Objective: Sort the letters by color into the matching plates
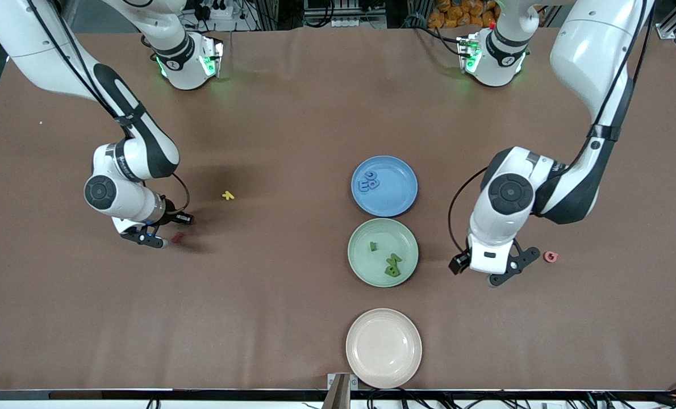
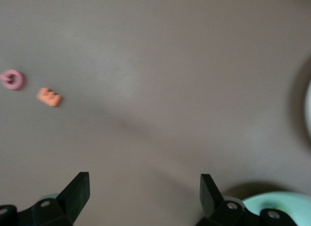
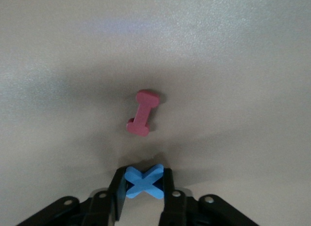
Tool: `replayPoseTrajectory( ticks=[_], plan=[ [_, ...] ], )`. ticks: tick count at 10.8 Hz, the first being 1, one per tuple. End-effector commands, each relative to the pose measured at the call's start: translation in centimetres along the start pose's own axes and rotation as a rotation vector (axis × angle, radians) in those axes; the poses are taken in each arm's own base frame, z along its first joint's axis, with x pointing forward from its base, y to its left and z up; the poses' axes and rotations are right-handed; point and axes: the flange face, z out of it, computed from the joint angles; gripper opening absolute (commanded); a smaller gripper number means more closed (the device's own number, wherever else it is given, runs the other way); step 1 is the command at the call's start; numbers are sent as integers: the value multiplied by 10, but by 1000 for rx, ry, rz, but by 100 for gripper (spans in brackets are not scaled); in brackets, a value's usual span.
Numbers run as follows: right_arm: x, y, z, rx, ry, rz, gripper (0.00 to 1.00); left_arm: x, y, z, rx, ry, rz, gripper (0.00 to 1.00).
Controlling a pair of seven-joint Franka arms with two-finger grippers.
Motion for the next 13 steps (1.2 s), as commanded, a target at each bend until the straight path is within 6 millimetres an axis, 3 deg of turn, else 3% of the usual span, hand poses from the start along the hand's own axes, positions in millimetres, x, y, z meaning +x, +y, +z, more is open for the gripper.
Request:
replayPoseTrajectory(
  ticks=[1,3,5,6,9,11,13],
  plan=[
    [-5,-20,-10,1,17,-22,0,23,-68,-43,123,-182,293,100],
    [-12,-57,-30,22,31,12,0,16,-83,-52,168,-250,342,100],
    [-28,-125,-53,53,-8,94,0,-1,-112,-61,157,-307,302,100],
    [-45,-172,-66,72,0,139,0,-8,-131,-74,132,-330,298,100],
    [-108,-276,-62,84,3,162,0,9,-207,-129,-4,-427,328,100],
    [-157,-348,-55,104,-5,177,0,24,-247,-177,-40,-359,301,100],
    [-201,-405,-35,118,-22,226,0,41,-256,-217,-64,-272,286,100]
  ],
)
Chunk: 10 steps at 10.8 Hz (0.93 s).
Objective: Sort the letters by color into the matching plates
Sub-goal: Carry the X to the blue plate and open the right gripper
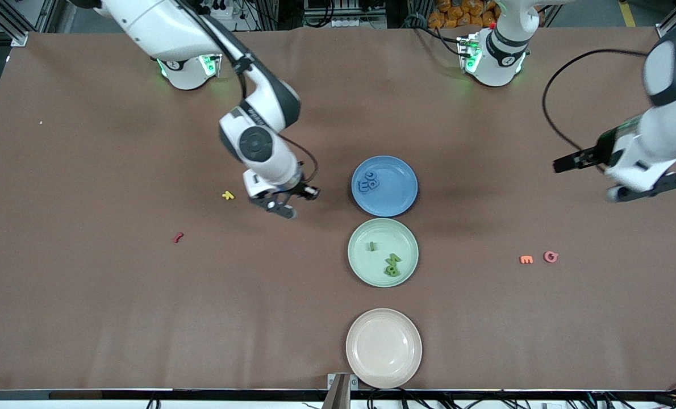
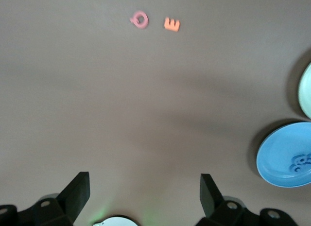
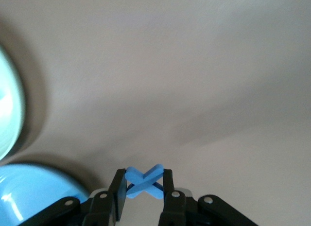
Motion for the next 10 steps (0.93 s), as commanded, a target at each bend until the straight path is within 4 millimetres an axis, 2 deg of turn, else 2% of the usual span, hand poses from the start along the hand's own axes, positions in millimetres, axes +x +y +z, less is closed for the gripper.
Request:
replayPoseTrajectory(
  ticks=[1,2,3,5,6,7,8,9,10],
  plan=[
    [-56,-67,37,26,-36,96,0,-11,-2,-51,-36,96,13,100],
    [-62,-79,39,40,-41,131,0,-10,0,-60,-25,119,21,100],
    [-77,-90,41,56,-41,148,0,-9,5,-70,-14,144,44,100],
    [-95,-105,37,117,-39,189,0,-15,21,-93,7,198,183,100],
    [-95,-110,44,150,-40,199,0,-16,23,-104,4,221,197,100],
    [-97,-113,53,174,-41,203,9,-17,24,-112,6,240,203,100],
    [-95,-114,52,184,-42,212,68,-20,27,-122,11,262,208,100],
    [-82,-111,48,196,-43,238,100,-22,33,-125,12,269,220,100],
    [-70,-109,30,215,-53,253,100,-24,35,-130,-4,278,209,100]
  ],
)
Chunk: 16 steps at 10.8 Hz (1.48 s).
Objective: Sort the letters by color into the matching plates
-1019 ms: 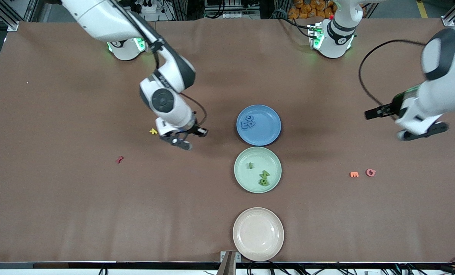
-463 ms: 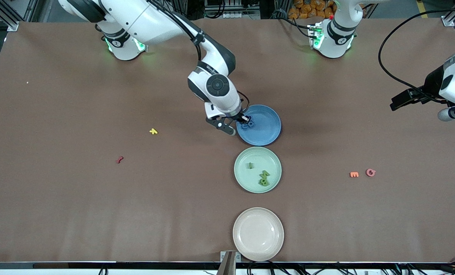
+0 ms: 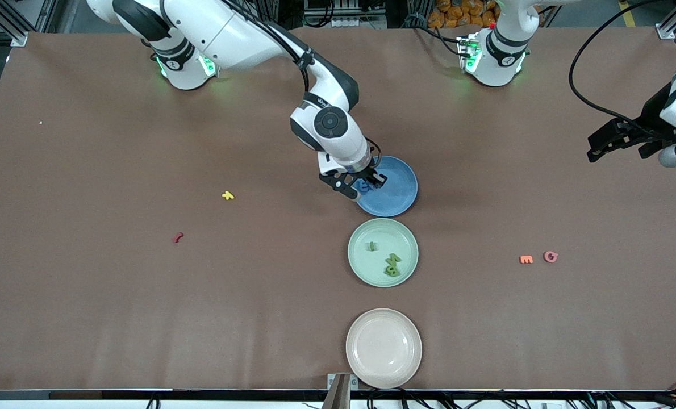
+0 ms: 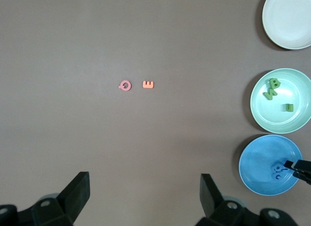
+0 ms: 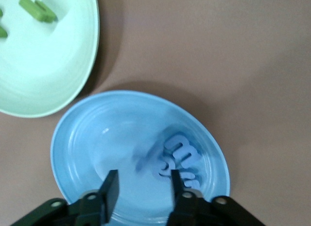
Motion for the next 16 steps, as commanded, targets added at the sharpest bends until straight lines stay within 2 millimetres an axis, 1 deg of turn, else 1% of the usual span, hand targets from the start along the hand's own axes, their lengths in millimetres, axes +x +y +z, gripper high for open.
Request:
replayPoseTrajectory(
  ticks=[1,2,3,5,7,8,9,10,11,12,13,15,16],
  plan=[
    [23,-14,-39,57,-32,54,100,8,8,-30,5,69,29,100],
    [22,-14,-60,73,-17,36,100,12,6,-31,9,71,34,100],
    [25,-9,-87,85,9,-14,100,12,4,-32,12,74,34,100],
    [45,5,-163,34,62,-174,100,12,5,-31,0,71,58,100],
    [72,25,-239,-68,81,-425,100,10,7,-27,-21,55,62,100],
    [85,36,-272,-110,81,-483,100,9,6,-24,-26,44,94,100],
    [96,45,-308,-116,105,-500,100,10,6,-22,-28,39,126,100],
    [110,58,-338,-131,124,-528,100,10,8,-22,-28,38,137,100],
    [129,75,-366,-164,127,-563,100,9,8,-21,-27,35,144,100],
    [142,93,-393,-193,131,-589,100,9,7,-21,-26,35,152,100],
    [165,113,-422,-215,140,-603,100,9,7,-21,-28,35,157,100],
    [211,156,-470,-271,98,-703,100,10,7,-21,-28,35,158,100],
    [233,175,-486,-274,100,-704,100,9,7,-22,-29,36,158,100]
  ],
)
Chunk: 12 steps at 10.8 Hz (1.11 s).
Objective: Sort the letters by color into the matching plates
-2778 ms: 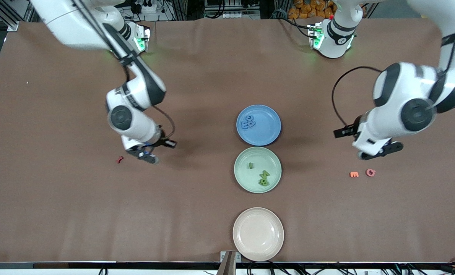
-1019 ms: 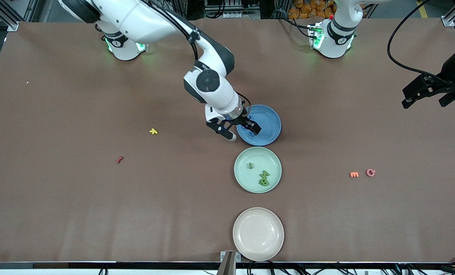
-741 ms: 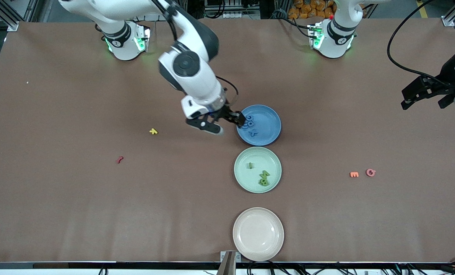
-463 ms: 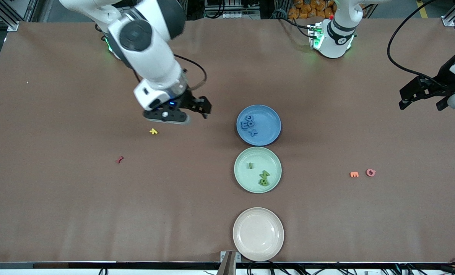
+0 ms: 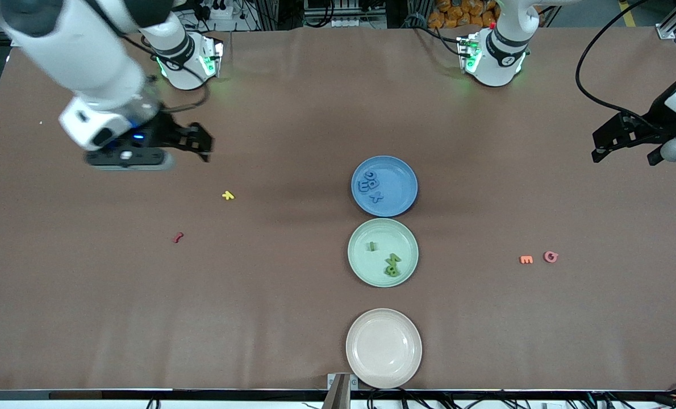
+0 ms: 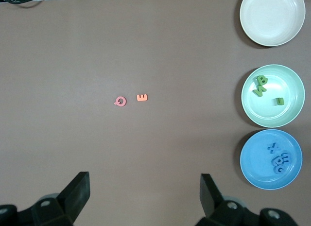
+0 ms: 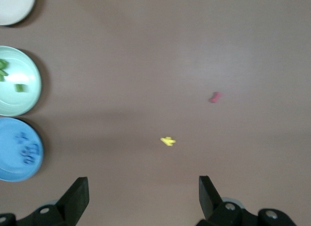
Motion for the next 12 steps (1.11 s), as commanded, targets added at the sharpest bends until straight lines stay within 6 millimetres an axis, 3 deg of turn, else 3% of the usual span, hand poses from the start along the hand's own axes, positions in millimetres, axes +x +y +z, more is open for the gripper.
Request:
replayPoseTrajectory(
  ticks=[1,3,5,8,12],
  plan=[
    [8,93,-27,-2,-10,-40,100,-1,0,-4,-19,-5,23,100],
    [12,147,-37,3,1,-47,100,-2,0,-4,-34,-11,21,100],
    [11,181,-46,3,17,-47,100,-2,0,-4,-36,-13,21,100],
    [12,192,-46,-4,15,-46,100,-2,-2,-2,-40,-16,16,100],
    [10,186,-48,-2,7,-87,100,-2,-3,-2,-40,-16,14,100]
  ],
)
